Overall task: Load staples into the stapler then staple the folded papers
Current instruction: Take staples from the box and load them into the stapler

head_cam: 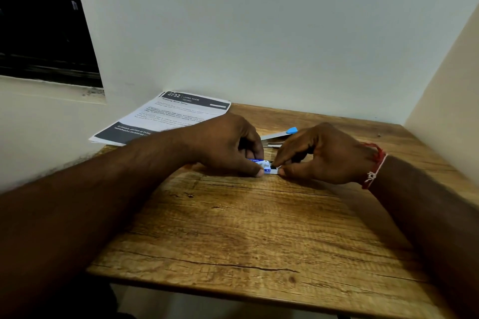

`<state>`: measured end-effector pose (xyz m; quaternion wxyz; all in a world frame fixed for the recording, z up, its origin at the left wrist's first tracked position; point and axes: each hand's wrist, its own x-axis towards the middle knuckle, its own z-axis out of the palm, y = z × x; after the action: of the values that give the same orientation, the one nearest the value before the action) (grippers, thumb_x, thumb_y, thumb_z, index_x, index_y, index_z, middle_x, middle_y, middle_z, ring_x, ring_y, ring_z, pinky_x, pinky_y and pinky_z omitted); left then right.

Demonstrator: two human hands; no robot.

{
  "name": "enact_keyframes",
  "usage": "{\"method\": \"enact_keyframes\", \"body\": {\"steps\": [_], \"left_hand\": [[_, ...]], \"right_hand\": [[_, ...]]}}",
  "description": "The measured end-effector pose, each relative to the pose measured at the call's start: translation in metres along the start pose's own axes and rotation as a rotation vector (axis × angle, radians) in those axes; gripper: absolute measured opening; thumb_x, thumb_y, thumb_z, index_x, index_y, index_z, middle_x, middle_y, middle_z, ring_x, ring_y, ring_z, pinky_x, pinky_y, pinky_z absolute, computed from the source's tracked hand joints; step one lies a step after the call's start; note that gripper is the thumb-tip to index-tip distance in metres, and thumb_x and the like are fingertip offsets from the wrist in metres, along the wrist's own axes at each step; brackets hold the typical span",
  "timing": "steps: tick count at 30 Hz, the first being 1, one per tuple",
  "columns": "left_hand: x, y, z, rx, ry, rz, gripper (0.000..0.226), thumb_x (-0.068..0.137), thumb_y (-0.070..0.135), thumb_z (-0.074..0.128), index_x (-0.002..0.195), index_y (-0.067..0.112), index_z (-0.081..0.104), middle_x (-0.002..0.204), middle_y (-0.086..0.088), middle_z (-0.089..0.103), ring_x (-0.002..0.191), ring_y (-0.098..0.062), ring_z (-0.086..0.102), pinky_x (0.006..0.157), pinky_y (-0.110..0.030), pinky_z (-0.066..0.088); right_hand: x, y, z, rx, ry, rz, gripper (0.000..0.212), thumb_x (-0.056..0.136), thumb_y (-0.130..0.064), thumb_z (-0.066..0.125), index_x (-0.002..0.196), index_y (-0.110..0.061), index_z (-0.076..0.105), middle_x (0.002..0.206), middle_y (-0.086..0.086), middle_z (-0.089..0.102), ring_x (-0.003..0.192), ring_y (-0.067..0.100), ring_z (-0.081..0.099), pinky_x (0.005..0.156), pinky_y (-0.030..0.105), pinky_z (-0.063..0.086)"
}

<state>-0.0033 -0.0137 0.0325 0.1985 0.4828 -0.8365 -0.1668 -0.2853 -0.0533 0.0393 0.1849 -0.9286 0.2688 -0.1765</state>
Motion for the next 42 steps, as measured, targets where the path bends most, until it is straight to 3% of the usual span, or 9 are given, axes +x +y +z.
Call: {"method": "enact_keyframes", "body": {"steps": [7,14,18,22,34,42], "left_hand": [[0.000,-0.001,0.003,-0.009,0.025,0.019,0.022,0.086,0.039,0.098,0.102,0.028,0.089,0.096,0.009,0.079,0.086,-0.008,0.075,0.069,-0.017,0.057],[-0.001,-0.002,0.002,-0.044,0.022,0.026,0.020,0.087,0.036,0.098,0.102,0.027,0.089,0.096,0.009,0.078,0.087,-0.010,0.075,0.073,-0.024,0.060],[-0.003,-0.003,0.003,-0.091,0.031,0.023,0.018,0.087,0.035,0.099,0.100,0.027,0.090,0.095,0.007,0.078,0.086,-0.012,0.075,0.069,-0.019,0.057],[-0.002,-0.004,0.006,-0.119,0.044,0.000,0.019,0.086,0.034,0.099,0.100,0.026,0.090,0.095,0.007,0.080,0.087,-0.014,0.075,0.069,-0.019,0.057],[0.001,-0.006,0.008,-0.087,0.076,0.001,0.024,0.084,0.045,0.099,0.104,0.033,0.091,0.090,0.018,0.078,0.085,-0.002,0.074,0.068,-0.013,0.052],[0.002,-0.001,0.008,-0.024,0.091,0.023,0.030,0.084,0.046,0.099,0.110,0.033,0.091,0.091,0.016,0.078,0.086,-0.004,0.074,0.066,-0.012,0.049]], "right_hand": [[0.001,0.000,0.001,-0.014,0.005,-0.007,0.017,0.091,-0.023,0.090,0.104,-0.032,0.090,0.097,-0.017,0.084,0.091,0.016,0.079,0.082,0.047,0.065],[0.002,-0.002,0.004,-0.021,0.032,-0.019,0.015,0.087,-0.036,0.086,0.102,-0.035,0.089,0.092,-0.015,0.083,0.083,0.018,0.079,0.077,0.050,0.065],[0.001,-0.001,0.005,-0.018,0.041,-0.003,0.015,0.086,-0.033,0.088,0.100,-0.038,0.089,0.093,-0.011,0.085,0.083,0.017,0.080,0.077,0.049,0.066],[0.000,-0.002,0.005,0.000,0.062,0.021,0.019,0.082,-0.043,0.085,0.101,-0.038,0.089,0.092,-0.009,0.084,0.084,0.016,0.080,0.079,0.051,0.066],[-0.001,-0.003,0.009,0.010,0.165,0.037,0.019,0.082,-0.020,0.086,0.096,-0.032,0.089,0.086,-0.009,0.084,0.079,0.017,0.081,0.079,0.051,0.068],[0.000,-0.002,0.009,0.132,0.140,0.087,0.037,0.083,-0.008,0.094,0.114,-0.025,0.083,0.101,-0.004,0.084,0.093,0.018,0.083,0.088,0.047,0.070]]}}
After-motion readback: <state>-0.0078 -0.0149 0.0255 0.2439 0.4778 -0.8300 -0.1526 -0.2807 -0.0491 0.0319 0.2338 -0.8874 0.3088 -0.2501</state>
